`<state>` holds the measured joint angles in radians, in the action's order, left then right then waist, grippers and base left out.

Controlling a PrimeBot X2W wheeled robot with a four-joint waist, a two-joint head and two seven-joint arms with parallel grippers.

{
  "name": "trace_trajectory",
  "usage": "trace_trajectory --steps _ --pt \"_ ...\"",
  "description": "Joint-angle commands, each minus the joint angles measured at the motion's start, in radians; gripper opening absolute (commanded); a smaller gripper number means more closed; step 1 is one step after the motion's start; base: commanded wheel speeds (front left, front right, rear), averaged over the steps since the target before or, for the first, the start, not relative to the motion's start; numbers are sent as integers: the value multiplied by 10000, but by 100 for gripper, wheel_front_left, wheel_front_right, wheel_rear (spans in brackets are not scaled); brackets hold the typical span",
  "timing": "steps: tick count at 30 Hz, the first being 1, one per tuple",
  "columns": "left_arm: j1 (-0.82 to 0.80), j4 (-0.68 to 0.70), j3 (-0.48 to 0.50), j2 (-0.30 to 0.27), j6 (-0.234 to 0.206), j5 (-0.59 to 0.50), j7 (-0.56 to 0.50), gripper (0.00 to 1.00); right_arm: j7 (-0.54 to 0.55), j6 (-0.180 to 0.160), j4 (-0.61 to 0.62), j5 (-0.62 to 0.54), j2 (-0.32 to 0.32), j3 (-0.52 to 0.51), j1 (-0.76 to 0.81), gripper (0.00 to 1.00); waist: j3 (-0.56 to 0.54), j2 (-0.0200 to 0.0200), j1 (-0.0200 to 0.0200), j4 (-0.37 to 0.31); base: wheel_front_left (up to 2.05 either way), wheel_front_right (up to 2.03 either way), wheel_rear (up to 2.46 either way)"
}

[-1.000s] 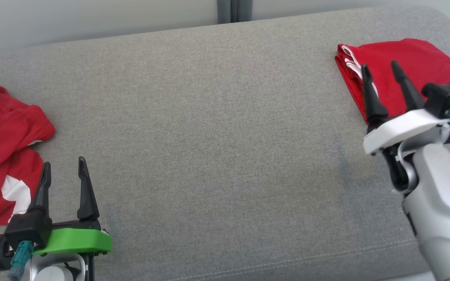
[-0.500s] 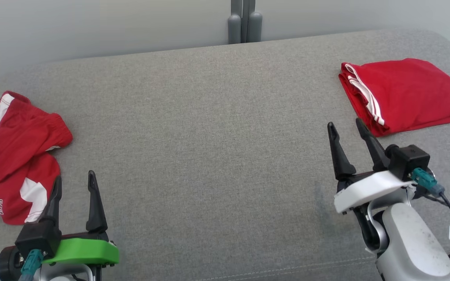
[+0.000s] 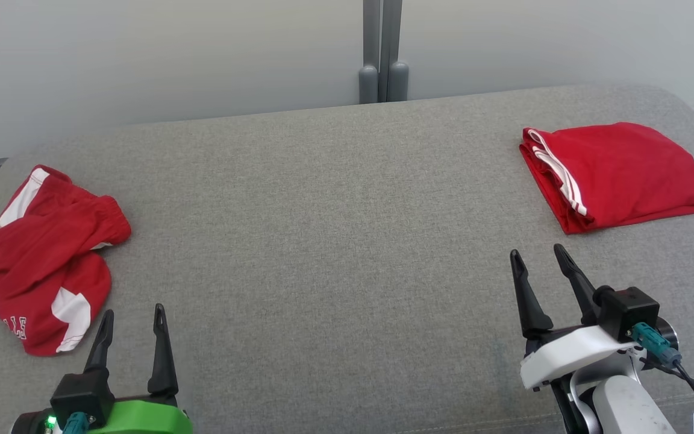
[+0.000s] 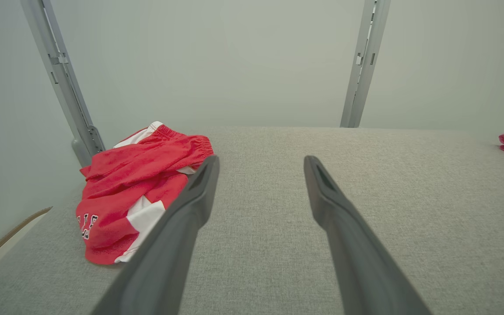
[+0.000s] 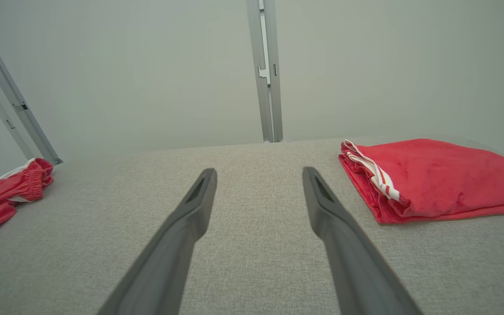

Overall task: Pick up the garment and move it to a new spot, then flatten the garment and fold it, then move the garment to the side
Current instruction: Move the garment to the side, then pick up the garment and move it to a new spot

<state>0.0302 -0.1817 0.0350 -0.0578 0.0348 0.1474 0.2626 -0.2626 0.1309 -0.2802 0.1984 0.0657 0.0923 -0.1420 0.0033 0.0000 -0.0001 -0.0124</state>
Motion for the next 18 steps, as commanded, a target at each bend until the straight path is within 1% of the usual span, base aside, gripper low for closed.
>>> trace_trajectory --steps 1,6,18 --pt "182 14 -32 -114 24 -124 25 100 -30 -4 104 -102 -53 -91 154 100 -101 0 1 84 0 0 0" --pt "442 120 -7 -175 -75 -217 25 100 -30 -4 189 -273 -96 -185 422 100 -216 0 1 63 0 0 0" --pt "614 146 84 -144 -176 -93 25 100 -30 -4 161 -194 -141 -356 510 100 -228 0 1 -29 0 0 0"
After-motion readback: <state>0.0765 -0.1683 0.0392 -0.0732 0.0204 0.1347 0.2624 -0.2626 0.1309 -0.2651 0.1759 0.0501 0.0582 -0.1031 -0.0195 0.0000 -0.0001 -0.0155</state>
